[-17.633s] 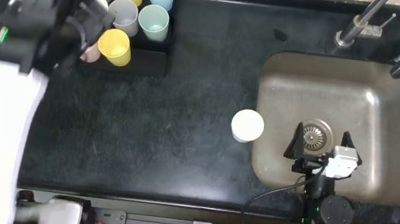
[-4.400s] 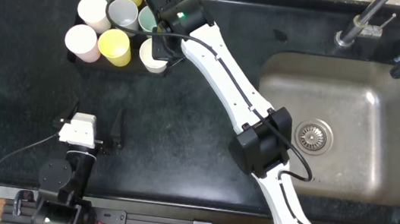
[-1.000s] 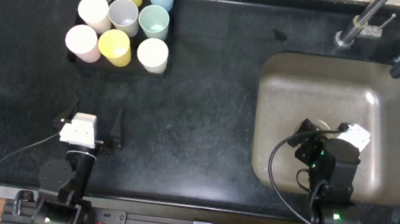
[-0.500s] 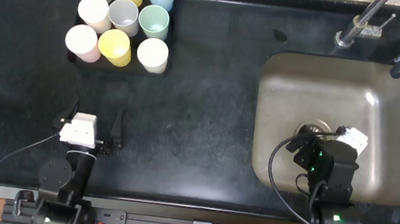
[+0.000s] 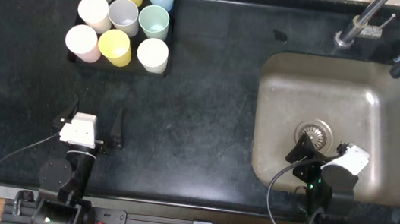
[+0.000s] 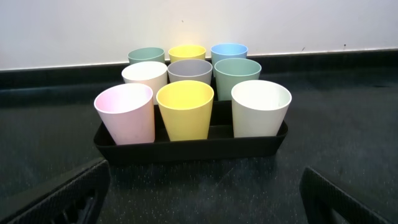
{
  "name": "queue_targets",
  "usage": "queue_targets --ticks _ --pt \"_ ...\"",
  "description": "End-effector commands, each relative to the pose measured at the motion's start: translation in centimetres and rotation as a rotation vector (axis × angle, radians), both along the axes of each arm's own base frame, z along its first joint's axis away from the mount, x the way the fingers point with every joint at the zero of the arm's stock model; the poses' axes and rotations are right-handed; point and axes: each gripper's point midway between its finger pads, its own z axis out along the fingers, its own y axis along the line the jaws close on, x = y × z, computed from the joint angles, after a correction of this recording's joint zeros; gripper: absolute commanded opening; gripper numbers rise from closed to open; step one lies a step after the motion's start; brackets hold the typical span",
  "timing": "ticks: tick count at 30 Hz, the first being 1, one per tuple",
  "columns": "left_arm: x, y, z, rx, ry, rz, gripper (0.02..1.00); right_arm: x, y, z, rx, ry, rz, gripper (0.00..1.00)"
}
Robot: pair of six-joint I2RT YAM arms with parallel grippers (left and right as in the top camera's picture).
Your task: Store Cups
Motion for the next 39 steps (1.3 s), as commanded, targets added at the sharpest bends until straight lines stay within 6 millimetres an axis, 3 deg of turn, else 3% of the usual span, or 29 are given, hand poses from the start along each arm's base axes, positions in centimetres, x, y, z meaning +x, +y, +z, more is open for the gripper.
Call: queue_targets --ticks 1,8,14,20,27,31,37,39 --pt "0.0 -0.2 -0.1 0.011 0.002 -0.01 0.998 1.1 0.2 1.4 0.008 -0.139 0.005 0.998" --pt "0.0 -0.2 -0.1 0.011 0.002 -0.01 1.0 2.1 0.2 1.9 0.017 -0.293 0.005 0.996" --pt "0.0 -0.2 -0.1 0.011 0.002 -0.01 1.0 2.8 0.2 5.1 0.029 -0.523 0.003 0.998" --pt "0.0 -0.2 -0.1 0.011 0.002 -0.01 1.0 2.2 0.2 9.6 0.042 -0.759 0.004 0.998" --pt "0.0 -0.2 -0.1 0.011 0.002 -0.01 1.0 1.3 0.2 10.8 0.047 -0.837 0.003 0.998" --pt "0.0 -0.2 -0.1 0.011 0.002 -0.01 1.0 1.5 0.2 9.8 0.045 -0.796 0.004 0.998" --pt "0.0 -0.2 -0.1 0.011 0.002 -0.01 1.0 2.2 0.2 5.2 0.034 -0.606 0.004 0.998" --pt "0.0 -0.2 -0.1 0.011 0.002 -0.01 1.0 2.2 0.2 4.7 0.032 -0.582 0.005 0.998"
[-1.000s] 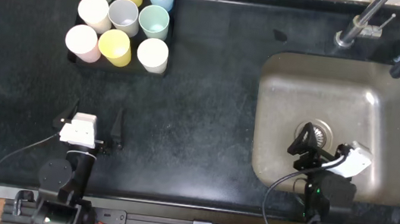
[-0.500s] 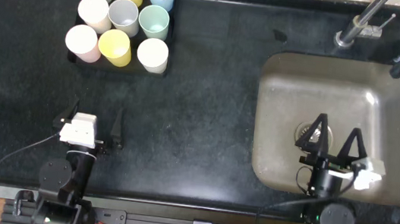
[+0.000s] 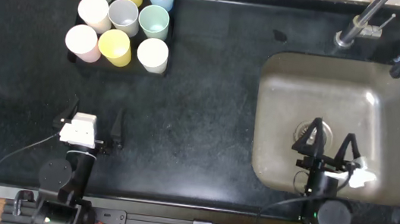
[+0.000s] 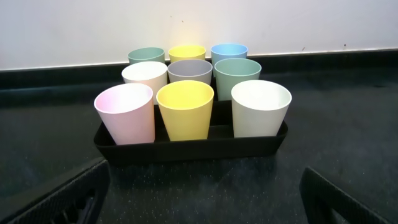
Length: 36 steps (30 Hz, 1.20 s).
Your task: Store Cups
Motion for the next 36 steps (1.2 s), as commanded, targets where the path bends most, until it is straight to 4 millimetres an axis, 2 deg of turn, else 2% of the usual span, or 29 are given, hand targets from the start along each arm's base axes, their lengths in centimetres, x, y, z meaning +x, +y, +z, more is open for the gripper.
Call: queue_targets --ticks 1,21,23,28,34,36 --pt "0.0 -0.2 -0.1 0.011 0.002 -0.01 0.998 0.0 0.1 -1.0 -0.001 0.025 0.003 0.998" --pt "0.0 -0.2 -0.1 0.011 0.002 -0.01 1.0 0.0 0.1 -1.0 -0.003 0.027 0.001 0.998" --pt "0.0 -0.2 -0.1 0.011 0.002 -0.01 1.0 0.0 -0.3 -1.1 -0.075 0.043 -0.022 0.998" --pt "0.0 -0.2 -0.1 0.011 0.002 -0.01 1.0 0.1 0.2 -1.1 -0.203 0.061 0.005 0.998" --pt "0.0 -0.2 -0.1 0.011 0.002 -0.01 1.0 0.2 3.7 -1.6 -0.515 0.075 0.2 0.998" --pt "0.0 -0.2 -0.1 0.011 0.002 -0.01 1.0 0.2 3.8 -1.6 -0.537 0.076 0.205 0.998"
